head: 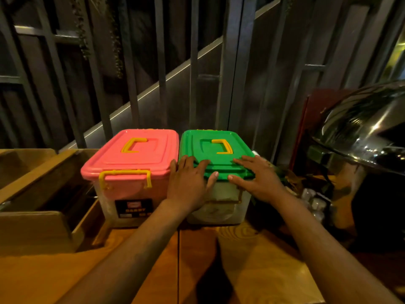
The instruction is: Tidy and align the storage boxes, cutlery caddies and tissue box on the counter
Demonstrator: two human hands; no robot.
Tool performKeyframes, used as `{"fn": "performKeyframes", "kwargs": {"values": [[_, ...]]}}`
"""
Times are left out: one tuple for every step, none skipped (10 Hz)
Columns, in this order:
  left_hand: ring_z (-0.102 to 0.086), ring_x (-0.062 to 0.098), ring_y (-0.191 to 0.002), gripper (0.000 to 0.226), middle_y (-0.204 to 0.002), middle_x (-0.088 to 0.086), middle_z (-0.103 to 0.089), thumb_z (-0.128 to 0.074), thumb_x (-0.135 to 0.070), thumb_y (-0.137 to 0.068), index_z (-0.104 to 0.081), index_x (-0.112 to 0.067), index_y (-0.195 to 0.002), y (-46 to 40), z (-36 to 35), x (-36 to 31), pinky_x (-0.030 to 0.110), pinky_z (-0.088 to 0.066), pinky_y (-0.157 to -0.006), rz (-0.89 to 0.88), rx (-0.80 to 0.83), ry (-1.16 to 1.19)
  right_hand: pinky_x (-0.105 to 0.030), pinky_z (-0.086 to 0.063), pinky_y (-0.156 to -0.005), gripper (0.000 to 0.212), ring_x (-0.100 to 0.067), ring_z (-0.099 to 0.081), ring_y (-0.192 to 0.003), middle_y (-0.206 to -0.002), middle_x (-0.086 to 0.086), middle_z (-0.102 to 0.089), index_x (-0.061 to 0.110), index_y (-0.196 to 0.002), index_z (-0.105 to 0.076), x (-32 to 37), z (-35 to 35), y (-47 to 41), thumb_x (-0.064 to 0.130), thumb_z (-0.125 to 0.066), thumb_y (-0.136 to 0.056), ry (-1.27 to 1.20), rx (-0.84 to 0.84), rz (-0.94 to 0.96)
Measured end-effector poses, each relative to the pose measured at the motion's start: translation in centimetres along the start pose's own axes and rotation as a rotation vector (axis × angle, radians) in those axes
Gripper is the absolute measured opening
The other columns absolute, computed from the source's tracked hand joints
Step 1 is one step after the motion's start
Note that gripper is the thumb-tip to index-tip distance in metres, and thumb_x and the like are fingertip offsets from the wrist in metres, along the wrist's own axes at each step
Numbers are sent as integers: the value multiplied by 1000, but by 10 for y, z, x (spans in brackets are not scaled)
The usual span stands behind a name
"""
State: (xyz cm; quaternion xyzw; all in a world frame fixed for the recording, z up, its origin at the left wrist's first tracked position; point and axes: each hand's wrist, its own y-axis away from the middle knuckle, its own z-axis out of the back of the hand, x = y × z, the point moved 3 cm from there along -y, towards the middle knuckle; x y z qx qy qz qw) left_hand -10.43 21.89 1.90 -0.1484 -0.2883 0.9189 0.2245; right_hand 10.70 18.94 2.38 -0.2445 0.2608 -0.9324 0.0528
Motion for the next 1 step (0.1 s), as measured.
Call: {"fn": "performKeyframes", "kwargs": {"values": [[-47,29,-124,59,-127,7,-58,-29,-62,-86,-56,-30,-127,-21,11,-13,50,-30,-107,-20,31,33,-30,-41,-101,53,-18,-56,-120,-129,-1,-63,30,-120,-66,1,13,-9,64,-56,-81,31,-16,-11]]}}
